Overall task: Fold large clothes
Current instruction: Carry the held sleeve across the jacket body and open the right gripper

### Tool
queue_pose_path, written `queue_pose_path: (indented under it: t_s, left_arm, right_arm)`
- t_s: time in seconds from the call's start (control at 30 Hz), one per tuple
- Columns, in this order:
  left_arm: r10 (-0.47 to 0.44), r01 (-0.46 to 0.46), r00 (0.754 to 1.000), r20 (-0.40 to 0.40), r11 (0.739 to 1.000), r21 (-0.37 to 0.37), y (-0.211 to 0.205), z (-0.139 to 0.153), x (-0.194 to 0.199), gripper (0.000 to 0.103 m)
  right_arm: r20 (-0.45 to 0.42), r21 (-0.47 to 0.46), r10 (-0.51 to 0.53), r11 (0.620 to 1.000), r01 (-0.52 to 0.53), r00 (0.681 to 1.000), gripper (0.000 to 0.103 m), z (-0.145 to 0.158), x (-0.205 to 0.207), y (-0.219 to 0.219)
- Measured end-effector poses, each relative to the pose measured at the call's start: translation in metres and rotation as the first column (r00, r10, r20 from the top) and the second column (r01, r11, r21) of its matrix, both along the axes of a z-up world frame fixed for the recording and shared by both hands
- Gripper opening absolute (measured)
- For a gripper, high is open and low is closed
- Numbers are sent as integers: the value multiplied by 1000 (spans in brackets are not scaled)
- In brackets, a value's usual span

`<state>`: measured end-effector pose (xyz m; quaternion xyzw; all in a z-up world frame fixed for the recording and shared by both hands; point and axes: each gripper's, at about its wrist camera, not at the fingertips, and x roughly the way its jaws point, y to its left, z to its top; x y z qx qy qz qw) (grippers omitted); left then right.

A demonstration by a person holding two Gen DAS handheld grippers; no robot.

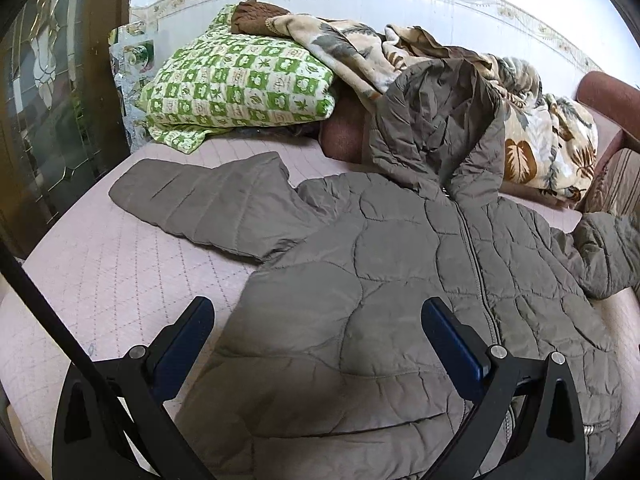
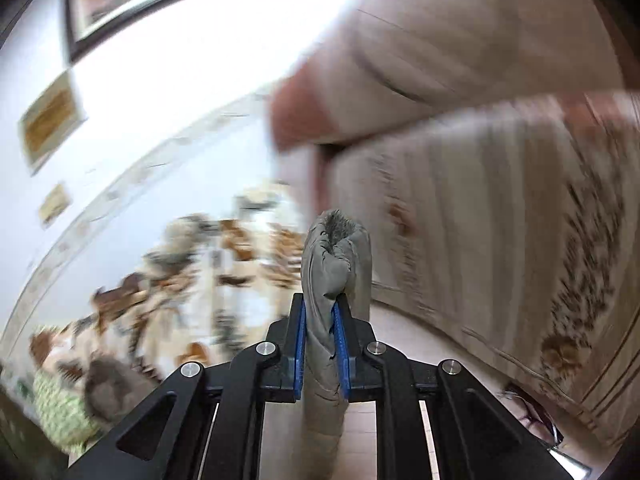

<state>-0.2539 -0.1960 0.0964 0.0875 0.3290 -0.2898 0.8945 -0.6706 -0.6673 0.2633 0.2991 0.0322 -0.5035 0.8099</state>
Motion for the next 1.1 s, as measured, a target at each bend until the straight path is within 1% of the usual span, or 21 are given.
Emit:
queue_pose_path:
  t_s: [0.13,0.2,0.23,0.27,0.33,0.37,0.43,0.53,0.57,0.63,0.67,0.8,0.83,0.87,0.97,1.1]
  left_arm:
    - [14,-13,1000,4,1000,-11,10,4,3,103]
    - [25,-24,1000,5,1000,-19,17,6,4,103]
    - [30,-30,1000,3,999,-25,22,7,6,103]
    - [36,-36,999,0,999,-31,26,7,7,103]
    - [48,-48,999,-3,998,-39,32,9,11,103]
    - [55,-55,998,-5,998,-42,37,9,12,103]
    - [64,-64,998,-13,997,-50,44,10,16,103]
    - [84,-84,996,-9,995,-55,53,11,20,103]
    - [91,-92,996,-13,994,-59,57,11,23,103]
    - [100,-101,995,-21,993,-63,62,11,25,103]
    - [107,-109,994,-30,992,-65,64,10,27,103]
    - [124,-128,991,-59,989,-69,71,7,35,103]
    - [125,-130,990,-66,989,-71,72,6,37,103]
    - [127,-132,989,-71,989,-72,73,6,38,103]
    - [133,-140,987,-88,987,-79,76,4,41,103]
    - [141,-149,985,-97,986,-79,76,2,44,103]
  right_arm:
    - [-36,-69,134,988,-136,990,14,43,53,47]
    - [-66,-100,223,968,-229,973,14,58,89,79]
    - [-81,-110,257,958,-265,963,14,62,105,91]
    - [-108,-119,302,942,-314,947,14,66,129,110]
    - [-136,-123,371,914,-387,919,14,65,168,131]
    - [-156,-122,415,892,-434,896,14,63,194,148]
    - [-181,-109,476,860,-499,861,14,50,224,169]
    - [-221,-85,556,807,-584,801,14,26,280,206]
    - [-237,-65,589,784,-617,773,13,12,303,219]
    - [-256,-35,620,761,-648,742,13,-9,329,240]
    - [-267,1,649,740,-673,713,13,-29,351,250]
    - [-333,114,699,696,-709,633,13,-102,403,279]
    - [-344,141,707,689,-711,617,13,-117,413,284]
    - [-358,176,719,678,-713,596,13,-140,425,290]
    - [-358,247,754,645,-723,551,13,-180,441,302]
    - [-364,322,780,619,-717,510,14,-216,456,311]
